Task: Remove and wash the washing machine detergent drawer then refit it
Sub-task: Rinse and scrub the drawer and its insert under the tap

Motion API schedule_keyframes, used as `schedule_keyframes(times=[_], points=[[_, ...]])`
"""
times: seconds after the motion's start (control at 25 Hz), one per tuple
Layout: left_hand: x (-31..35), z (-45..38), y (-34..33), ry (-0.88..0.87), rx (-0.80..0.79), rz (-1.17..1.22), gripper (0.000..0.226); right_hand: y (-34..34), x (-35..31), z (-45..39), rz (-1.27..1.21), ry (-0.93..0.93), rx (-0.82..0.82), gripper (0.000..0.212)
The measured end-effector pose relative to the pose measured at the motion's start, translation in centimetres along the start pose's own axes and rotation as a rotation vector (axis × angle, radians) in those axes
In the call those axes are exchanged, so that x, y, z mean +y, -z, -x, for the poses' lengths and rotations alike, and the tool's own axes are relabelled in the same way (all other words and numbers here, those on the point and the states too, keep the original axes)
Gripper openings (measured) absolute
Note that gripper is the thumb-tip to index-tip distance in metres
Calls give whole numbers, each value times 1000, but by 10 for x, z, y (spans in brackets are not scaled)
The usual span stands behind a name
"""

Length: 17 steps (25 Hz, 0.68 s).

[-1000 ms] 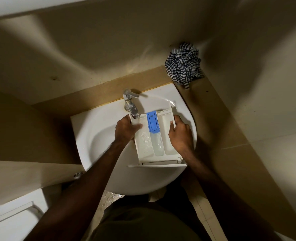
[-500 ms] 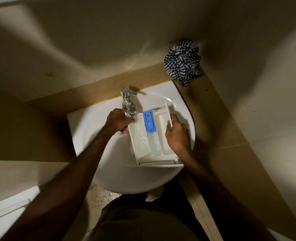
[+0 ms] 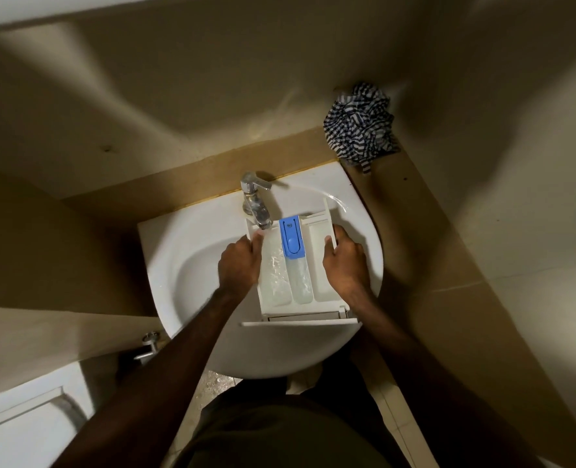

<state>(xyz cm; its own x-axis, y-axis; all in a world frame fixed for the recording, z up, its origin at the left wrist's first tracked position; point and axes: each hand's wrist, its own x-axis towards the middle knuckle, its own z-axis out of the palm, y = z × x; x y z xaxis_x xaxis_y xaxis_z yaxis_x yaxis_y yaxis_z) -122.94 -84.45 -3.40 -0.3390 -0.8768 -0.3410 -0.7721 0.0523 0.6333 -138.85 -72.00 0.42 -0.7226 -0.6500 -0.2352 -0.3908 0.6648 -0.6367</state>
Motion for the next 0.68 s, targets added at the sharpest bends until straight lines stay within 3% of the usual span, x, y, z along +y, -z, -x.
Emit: schedule_keyframes(times=[0.2, 0.28, 0.4, 0.48, 0.6, 0.68], points=[[6, -1, 17, -43, -52, -55, 44, -9, 0, -4, -129, 2, 41, 26], [4, 21, 22, -71, 46, -38, 43, -14, 1, -9, -207, -39, 44, 26], [3, 70, 21, -315, 291, -61, 50, -24, 4, -14, -339, -110, 35, 28], [9, 83, 11, -442, 189, -103, 49, -27, 7, -16, -355, -120, 25, 29], [28, 63, 2, -332, -109, 25, 51, -29, 10, -19, -368, -114, 3, 30], [42, 41, 1, -354, -183, 115, 45, -30, 11, -22, -359, -113, 11, 30]])
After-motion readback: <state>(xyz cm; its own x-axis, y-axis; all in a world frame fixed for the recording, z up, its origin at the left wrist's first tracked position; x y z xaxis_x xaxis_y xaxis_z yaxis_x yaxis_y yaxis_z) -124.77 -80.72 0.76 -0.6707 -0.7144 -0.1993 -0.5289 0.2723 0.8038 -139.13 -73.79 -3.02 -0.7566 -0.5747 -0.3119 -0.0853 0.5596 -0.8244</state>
